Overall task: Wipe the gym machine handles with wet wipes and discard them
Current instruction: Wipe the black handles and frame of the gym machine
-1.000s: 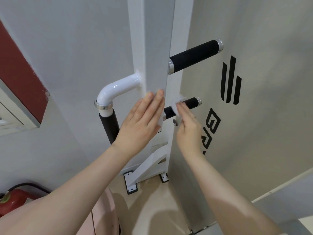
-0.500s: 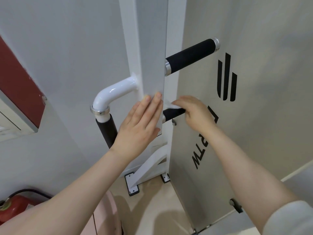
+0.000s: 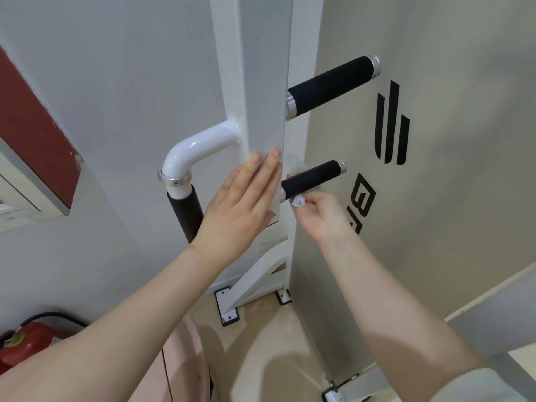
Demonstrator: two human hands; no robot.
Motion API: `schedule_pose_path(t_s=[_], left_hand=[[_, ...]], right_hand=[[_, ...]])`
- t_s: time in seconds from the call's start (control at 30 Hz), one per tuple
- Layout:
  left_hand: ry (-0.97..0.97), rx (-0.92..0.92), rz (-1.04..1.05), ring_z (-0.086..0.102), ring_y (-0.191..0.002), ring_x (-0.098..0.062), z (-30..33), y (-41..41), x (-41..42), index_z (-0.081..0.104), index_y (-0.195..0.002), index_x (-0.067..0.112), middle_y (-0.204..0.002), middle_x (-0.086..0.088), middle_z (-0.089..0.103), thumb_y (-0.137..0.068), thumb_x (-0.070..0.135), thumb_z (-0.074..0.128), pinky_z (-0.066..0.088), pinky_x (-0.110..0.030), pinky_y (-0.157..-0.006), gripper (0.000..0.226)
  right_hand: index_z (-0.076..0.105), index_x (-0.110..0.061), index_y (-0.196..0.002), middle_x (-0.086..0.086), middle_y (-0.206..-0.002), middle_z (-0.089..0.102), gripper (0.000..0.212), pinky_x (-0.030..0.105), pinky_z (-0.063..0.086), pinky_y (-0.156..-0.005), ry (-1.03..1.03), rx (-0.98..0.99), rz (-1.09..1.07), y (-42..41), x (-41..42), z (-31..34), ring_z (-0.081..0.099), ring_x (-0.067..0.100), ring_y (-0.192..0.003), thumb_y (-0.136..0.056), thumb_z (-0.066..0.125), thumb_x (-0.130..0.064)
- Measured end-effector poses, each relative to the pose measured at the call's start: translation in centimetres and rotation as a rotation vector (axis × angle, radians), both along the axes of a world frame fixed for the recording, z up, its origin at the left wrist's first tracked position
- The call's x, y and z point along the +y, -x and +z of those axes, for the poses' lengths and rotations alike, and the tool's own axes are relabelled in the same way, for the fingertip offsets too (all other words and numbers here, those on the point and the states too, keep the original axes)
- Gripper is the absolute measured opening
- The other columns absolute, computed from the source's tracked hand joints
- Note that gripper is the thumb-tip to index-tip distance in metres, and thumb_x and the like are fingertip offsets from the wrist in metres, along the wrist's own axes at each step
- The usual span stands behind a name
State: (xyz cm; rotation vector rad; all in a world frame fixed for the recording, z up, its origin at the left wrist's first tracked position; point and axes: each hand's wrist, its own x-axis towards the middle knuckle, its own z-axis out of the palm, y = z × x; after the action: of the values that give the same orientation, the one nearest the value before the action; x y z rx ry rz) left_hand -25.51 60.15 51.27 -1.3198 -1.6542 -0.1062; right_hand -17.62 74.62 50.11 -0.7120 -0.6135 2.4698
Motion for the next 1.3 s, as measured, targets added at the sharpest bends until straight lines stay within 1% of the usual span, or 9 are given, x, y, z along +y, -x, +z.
schedule_pose_path(t_s=[0.17, 0.23, 0.37, 0.5, 0.6, 0.77, 0.97, 1.07, 1.3], left_hand=[[-0.008, -0.008, 0.003, -0.013, -0.143, -0.024, -0.1, -0.2, 0.1, 0.014, -0.144, 0.003, -0.148, -0.012, 0.019, -0.088, 0.028, 0.053, 0.010, -0.037, -0.115, 0.073], [-0.007, -0.007, -0.003, -0.004, -0.144, -0.026, 0.2, -0.4, 0.2, 0.019, -0.143, 0.002, -0.148, -0.011, 0.020, -0.087, 0.028, 0.053, 0.010, -0.036, -0.115, 0.070], [-0.063, -0.067, -0.090, 0.028, -0.133, -0.028, 1.6, -1.2, 0.0, 0.038, -0.133, 0.000, -0.143, -0.014, 0.040, -0.085, 0.020, 0.054, 0.019, -0.037, -0.112, 0.055], [-0.176, -0.103, -0.238, 0.043, -0.122, -0.028, 4.3, -1.9, -0.8, 0.051, -0.121, 0.002, -0.127, -0.016, 0.058, -0.085, 0.008, 0.056, 0.036, -0.038, -0.102, 0.036], [-0.240, -0.064, -0.286, 0.045, -0.120, -0.031, 7.3, -2.3, -1.0, 0.052, -0.119, 0.003, -0.129, -0.018, 0.056, -0.081, 0.005, 0.060, 0.041, -0.041, -0.100, 0.039], [-0.262, -0.150, -0.205, 0.029, -0.133, -0.035, 11.6, -2.7, -1.1, 0.040, -0.133, 0.010, -0.143, -0.023, 0.034, -0.075, 0.012, 0.068, 0.038, -0.043, -0.102, 0.064], [-0.169, -0.706, -0.104, 0.007, -0.143, -0.020, 12.8, -2.1, -1.8, 0.002, -0.147, 0.009, -0.156, -0.010, 0.004, -0.077, 0.034, 0.068, 0.011, -0.031, -0.115, 0.100], [-0.165, -0.958, -0.166, 0.021, -0.140, -0.012, 12.6, -1.6, -2.0, 0.002, -0.148, 0.016, -0.155, 0.002, 0.017, -0.079, 0.034, 0.069, 0.024, -0.025, -0.110, 0.098], [-0.261, -1.243, -0.317, 0.058, -0.096, -0.003, 12.9, -1.3, -2.0, 0.017, -0.144, 0.036, -0.121, 0.013, 0.051, -0.079, 0.029, 0.069, 0.044, -0.006, -0.073, 0.084]], right_hand=[[0.054, 0.007, -0.103, 0.025, -0.097, 0.058, 0.033, 0.029, 0.045, -0.091, -0.319, -0.064, 0.283, -3.0, -1.9, 0.4, 0.060, 0.023, -0.091, -0.086, 0.029, 0.018], [0.049, 0.017, -0.113, 0.023, -0.102, 0.058, 0.036, 0.031, 0.044, -0.096, -0.382, -0.155, 0.212, -3.2, -0.7, 0.7, 0.060, 0.022, -0.093, -0.086, 0.026, 0.020], [0.047, -0.003, -0.072, 0.009, -0.080, 0.045, 0.021, 0.025, 0.038, -0.074, -0.723, -0.594, -0.095, -2.9, 0.7, 2.5, 0.050, 0.017, -0.076, -0.087, 0.034, 0.006], [0.049, -0.016, -0.131, -0.006, -0.122, 0.054, 0.045, 0.010, 0.037, -0.095, -1.207, -0.426, -0.530, -4.4, -1.1, 6.3, 0.049, 0.002, -0.110, -0.095, 0.028, 0.002], [0.042, -0.006, -0.138, 0.006, -0.142, 0.044, 0.059, 0.008, 0.022, -0.108, -1.675, -0.356, -0.628, -3.4, -1.1, 8.9, 0.034, 0.005, -0.131, -0.084, 0.026, 0.013], [0.047, 0.005, -0.127, 0.018, -0.127, 0.055, 0.055, 0.042, 0.024, -0.111, -2.437, -0.434, -0.465, -1.2, 1.0, 9.3, 0.040, 0.031, -0.125, -0.075, 0.030, 0.008], [0.059, 0.001, -0.110, 0.014, -0.107, 0.062, 0.054, 0.039, 0.022, -0.108, -2.342, -0.624, -0.533, -1.4, 2.2, 11.8, 0.052, 0.038, -0.108, -0.064, 0.031, 0.005], [0.057, 0.001, -0.114, 0.013, -0.116, 0.060, 0.059, 0.040, 0.022, -0.111, -2.544, -0.404, -0.299, -1.5, 1.1, 10.9, 0.044, 0.029, -0.118, -0.065, 0.025, -0.004], [0.052, -0.001, -0.124, 0.013, -0.125, 0.056, 0.059, 0.038, 0.020, -0.112, -2.335, -0.578, -0.418, -1.7, 0.6, 10.8, 0.037, 0.033, -0.128, -0.070, 0.028, -0.002]])
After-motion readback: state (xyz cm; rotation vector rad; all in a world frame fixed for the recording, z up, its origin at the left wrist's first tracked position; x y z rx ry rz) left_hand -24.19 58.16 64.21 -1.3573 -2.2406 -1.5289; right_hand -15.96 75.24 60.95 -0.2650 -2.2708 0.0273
